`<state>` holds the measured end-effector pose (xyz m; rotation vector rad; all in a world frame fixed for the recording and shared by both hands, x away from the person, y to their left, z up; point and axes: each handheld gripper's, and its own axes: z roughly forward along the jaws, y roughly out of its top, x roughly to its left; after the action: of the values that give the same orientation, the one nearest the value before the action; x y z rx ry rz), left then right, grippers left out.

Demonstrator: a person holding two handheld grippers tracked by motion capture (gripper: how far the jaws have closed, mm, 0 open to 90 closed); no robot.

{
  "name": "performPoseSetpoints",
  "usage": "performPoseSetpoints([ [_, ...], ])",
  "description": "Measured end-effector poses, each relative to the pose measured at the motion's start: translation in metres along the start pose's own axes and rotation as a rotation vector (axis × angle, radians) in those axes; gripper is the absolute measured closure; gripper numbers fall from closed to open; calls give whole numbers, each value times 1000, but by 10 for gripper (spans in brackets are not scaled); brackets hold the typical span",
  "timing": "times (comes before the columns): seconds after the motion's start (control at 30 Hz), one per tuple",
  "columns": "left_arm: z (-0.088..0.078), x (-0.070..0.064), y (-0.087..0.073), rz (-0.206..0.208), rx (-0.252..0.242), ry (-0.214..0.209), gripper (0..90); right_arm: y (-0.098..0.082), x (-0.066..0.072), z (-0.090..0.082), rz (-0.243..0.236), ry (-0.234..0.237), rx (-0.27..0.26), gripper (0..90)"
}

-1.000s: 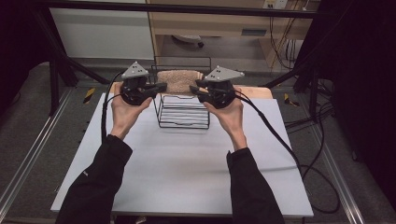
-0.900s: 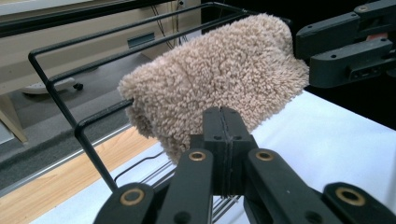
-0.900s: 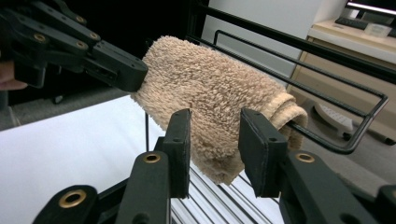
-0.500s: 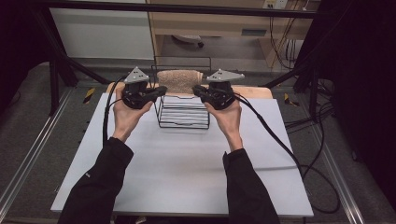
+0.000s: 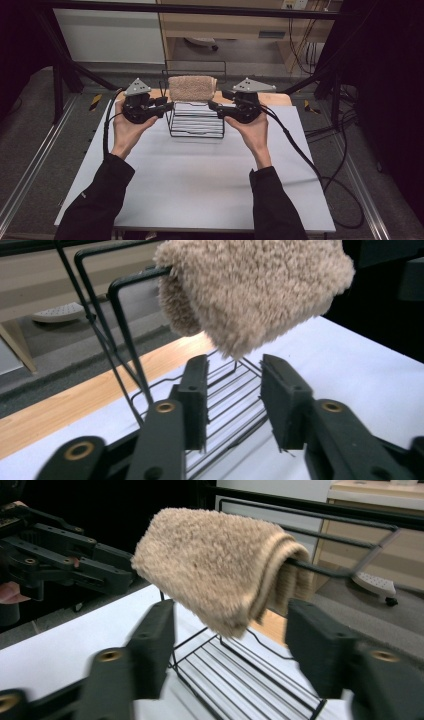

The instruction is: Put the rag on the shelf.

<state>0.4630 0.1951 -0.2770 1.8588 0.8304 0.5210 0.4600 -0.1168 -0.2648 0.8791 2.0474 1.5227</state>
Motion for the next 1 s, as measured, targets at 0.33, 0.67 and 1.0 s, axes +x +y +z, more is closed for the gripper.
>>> performPoseSetpoints([
  [0.33,-16,-2,-22,10,39,25,340,-21,-14,-31,58,-6,24,110],
  [0.67,-29,2,-53,-23,47,5,140,-45,-28,-63,92,-20,43,45],
  [1.0,-41,2,-95,-34,78,4,64,-79,-34,-89,133,-24,83,10],
])
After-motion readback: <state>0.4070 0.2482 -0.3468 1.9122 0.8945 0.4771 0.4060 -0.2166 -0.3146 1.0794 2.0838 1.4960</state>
